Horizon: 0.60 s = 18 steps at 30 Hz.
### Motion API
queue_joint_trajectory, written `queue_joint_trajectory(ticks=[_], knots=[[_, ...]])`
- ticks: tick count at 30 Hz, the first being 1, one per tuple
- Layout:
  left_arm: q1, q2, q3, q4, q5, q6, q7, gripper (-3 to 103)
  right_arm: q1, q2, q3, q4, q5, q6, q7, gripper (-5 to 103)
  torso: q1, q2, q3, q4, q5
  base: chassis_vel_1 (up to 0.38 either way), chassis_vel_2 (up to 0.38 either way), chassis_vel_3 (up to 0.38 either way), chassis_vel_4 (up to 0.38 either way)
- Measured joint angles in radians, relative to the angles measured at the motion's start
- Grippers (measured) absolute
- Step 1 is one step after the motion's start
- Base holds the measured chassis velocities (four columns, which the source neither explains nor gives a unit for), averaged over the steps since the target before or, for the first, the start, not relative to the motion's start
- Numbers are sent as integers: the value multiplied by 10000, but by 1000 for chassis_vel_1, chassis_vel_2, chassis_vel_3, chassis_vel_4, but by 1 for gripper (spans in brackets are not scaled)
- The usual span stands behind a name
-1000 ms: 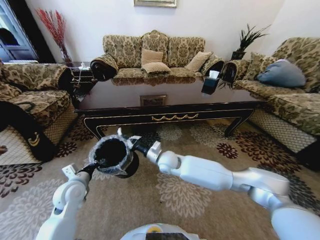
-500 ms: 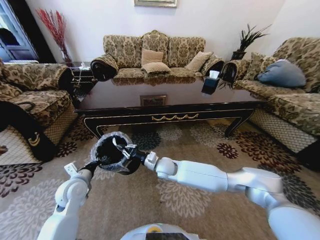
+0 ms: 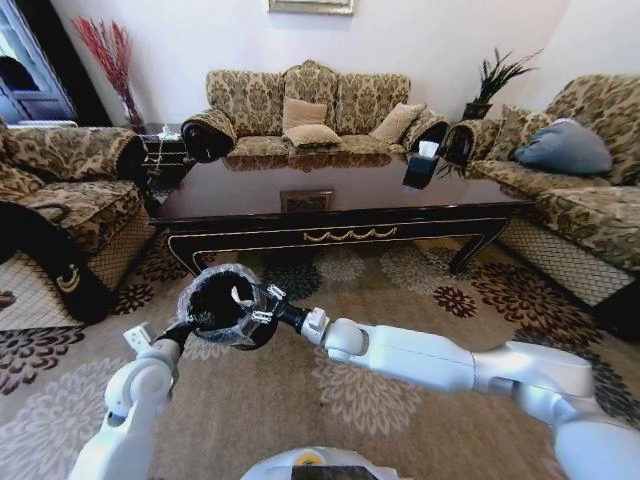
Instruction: Move to the front of the table and pick up the trash from the floor, then place it into the trash bin.
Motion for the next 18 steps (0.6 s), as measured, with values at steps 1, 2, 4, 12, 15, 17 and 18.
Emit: queue_joint_trajectory(ticks=[1, 2, 4, 12, 15, 17, 18], knots=[[6, 0, -9, -1, 0, -2, 0, 2, -24, -43, 23, 17, -49, 0, 2, 85, 0, 0, 0, 0, 0, 0, 0, 0, 0], [20, 4, -24, -21, 2, -3, 0, 2, -70, -145, 53, 57, -143, 0, 6, 90, 0, 0, 0, 0, 0, 0, 0, 0, 0], [50, 5, -41, -132, -19, -5, 0, 2, -144, -296, 79, 87, -252, -42, 17, 95, 0, 0, 0, 0, 0, 0, 0, 0, 0], [202, -58, -67, -387, -22, -11, -14, 2, -473, -518, 241, -154, -514, -88, 22, 100, 0, 0, 0, 0, 0, 0, 0, 0, 0], [262, -101, -68, -391, 1, -33, -15, 3, -586, -518, 278, -323, -645, -58, 23, 100, 0, 0, 0, 0, 0, 0, 0, 0, 0], [278, -104, -68, -370, 3, -39, -16, 3, -603, -518, 303, -346, -663, -44, 26, 100, 0, 0, 0, 0, 1, 0, 0, 0, 0], [297, -104, -71, -301, 3, -63, -14, 3, -626, -523, 393, -342, -659, -40, 37, 100, 0, 0, 1, 0, 1, 0, 0, 0, 0]])
